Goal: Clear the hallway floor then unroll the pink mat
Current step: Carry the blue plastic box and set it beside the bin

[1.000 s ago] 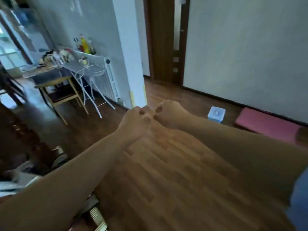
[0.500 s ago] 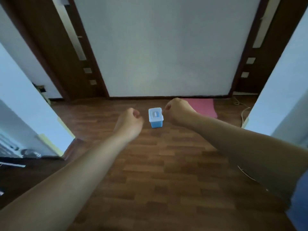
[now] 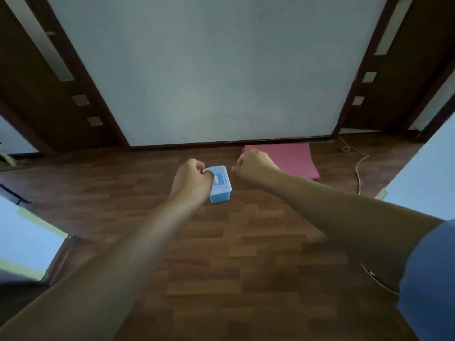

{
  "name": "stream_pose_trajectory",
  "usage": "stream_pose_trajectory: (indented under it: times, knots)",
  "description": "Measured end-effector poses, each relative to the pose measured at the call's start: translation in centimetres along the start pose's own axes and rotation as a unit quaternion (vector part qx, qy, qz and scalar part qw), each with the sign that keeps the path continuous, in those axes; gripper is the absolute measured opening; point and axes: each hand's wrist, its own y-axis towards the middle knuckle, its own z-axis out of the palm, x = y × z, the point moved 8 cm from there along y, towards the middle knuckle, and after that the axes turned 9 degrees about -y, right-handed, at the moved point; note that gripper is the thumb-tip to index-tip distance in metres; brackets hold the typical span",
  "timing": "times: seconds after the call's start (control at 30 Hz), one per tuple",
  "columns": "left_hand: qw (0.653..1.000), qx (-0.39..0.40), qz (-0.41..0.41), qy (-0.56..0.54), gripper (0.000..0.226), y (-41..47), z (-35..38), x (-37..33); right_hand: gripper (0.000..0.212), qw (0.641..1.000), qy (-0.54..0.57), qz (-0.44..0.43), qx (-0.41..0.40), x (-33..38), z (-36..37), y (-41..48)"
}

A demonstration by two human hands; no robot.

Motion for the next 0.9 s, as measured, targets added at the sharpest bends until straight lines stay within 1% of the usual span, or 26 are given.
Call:
stream_pose_trajectory:
  times: [0.07, 0.13, 0.27, 0.37, 0.53, 0.67, 0.77, 0.9]
  knots:
    - [1.0, -0.003, -0.017, -0.007, 0.029, 4.0, 0.4, 1.1, 0.017, 1.0, -0.002, 0.008, 0.009, 0.4, 0.4, 4.0]
    - [1.0, 0.001, -0.031, -0.002, 0.03, 8.3, 1.0, 2.2, 0.017, 1.0, -0.01, 0.017, 0.013, 0.7, 0.9, 8.3]
    - [0.998, 0.011, -0.052, -0.019, 0.034, 16.9, 2.5, 4.2, 0.031, 0.999, -0.001, 0.031, 0.02, 1.1, 2.2, 16.7]
    - [0.998, 0.02, -0.061, -0.015, 0.033, 24.2, 4.3, 5.5, 0.036, 0.999, 0.002, 0.04, 0.025, 1.1, 3.6, 23.8]
    - [0.996, 0.041, -0.085, -0.004, 0.03, 34.3, 9.1, 7.3, 0.039, 0.998, 0.003, 0.052, 0.037, 0.0, 6.1, 33.7]
    - [0.994, 0.05, -0.102, -0.007, 0.029, 41.8, 13.6, 9.7, 0.037, 0.997, -0.011, 0.058, 0.054, -1.9, 8.6, 41.7]
    - [0.991, 0.038, -0.127, -0.008, 0.029, 46.8, 17.1, 13.4, 0.039, 0.996, -0.018, 0.062, 0.061, -3.9, 12.0, 47.4]
    - [0.988, 0.028, -0.15, 0.007, 0.03, 52.4, 22.6, 20.9, 0.036, 0.995, -0.021, 0.068, 0.077, -7.3, 19.3, 54.1]
